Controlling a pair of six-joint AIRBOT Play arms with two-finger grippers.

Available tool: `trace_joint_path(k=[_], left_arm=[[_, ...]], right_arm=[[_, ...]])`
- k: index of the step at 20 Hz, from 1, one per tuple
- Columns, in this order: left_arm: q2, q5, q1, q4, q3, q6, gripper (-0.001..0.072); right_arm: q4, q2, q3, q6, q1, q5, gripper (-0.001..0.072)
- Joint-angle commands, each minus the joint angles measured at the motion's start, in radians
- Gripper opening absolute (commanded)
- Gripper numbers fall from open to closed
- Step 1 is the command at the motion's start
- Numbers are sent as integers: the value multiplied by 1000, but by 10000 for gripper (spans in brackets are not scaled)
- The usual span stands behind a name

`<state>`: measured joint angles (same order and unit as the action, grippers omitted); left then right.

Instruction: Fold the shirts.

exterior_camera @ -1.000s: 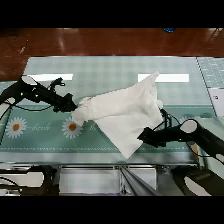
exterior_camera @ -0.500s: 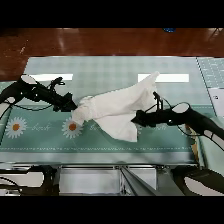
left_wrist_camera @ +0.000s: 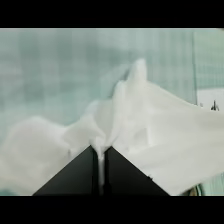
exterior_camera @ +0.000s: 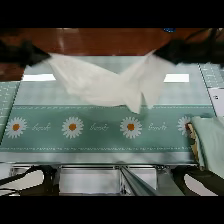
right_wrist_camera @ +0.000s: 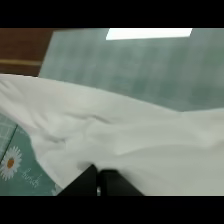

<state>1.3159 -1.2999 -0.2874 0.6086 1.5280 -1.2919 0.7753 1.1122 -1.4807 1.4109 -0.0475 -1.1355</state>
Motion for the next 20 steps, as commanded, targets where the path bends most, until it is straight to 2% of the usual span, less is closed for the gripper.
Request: trace_joint_path(k=[1,4,8,11,14,17,20], left_arm=[[-172,62,-93,-48,193,-6,29],[-333,100,-187,-6,247,-6,29],[-534,95,-212,211,261,-55,28],[-659,91,-85,523,261,-101,29],[-770,27,150,859,260,-170,29],[-836,-66,339,993,260,-240,29],[-835,-156,403,999,252,-293,29]], right_arm=[[151,-64,-335,74,21,-94,20],[188,-174,-428,75,22,-121,20],[318,-348,-427,125,22,-193,20],[438,-439,-427,178,22,-296,20],[563,-488,-426,226,22,-418,20],[615,-490,-410,261,22,-506,20],[590,-491,-300,282,22,-559,20]])
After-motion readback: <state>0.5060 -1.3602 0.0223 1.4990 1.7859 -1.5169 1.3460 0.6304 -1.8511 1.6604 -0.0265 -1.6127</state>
